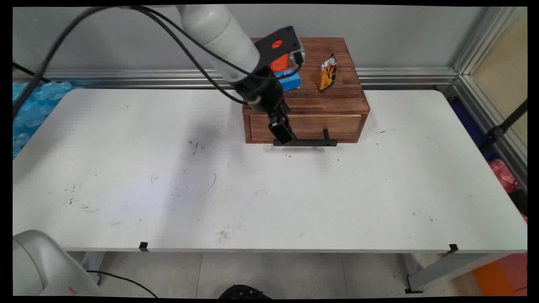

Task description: Open the drawer

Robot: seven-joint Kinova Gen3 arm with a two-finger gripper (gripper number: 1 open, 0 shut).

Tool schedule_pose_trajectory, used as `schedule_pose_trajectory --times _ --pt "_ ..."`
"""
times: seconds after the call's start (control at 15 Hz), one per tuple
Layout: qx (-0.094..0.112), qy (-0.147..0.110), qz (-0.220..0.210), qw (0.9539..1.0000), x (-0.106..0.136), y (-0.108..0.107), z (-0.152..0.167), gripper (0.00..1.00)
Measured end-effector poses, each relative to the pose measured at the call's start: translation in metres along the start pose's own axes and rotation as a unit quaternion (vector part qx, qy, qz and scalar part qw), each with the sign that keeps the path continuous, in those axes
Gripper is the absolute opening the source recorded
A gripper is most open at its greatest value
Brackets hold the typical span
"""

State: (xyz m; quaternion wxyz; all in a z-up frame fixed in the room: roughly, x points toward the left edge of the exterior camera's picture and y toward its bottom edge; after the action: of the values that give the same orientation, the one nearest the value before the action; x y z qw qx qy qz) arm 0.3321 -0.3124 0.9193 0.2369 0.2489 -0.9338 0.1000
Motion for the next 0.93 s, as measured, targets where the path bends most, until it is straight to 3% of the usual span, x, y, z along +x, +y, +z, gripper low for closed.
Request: schedule_pose_trajectory --times 0.93 --pt "0.036 -0.042 -0.004 0.9985 0.026 0.006 0.098 1.00"
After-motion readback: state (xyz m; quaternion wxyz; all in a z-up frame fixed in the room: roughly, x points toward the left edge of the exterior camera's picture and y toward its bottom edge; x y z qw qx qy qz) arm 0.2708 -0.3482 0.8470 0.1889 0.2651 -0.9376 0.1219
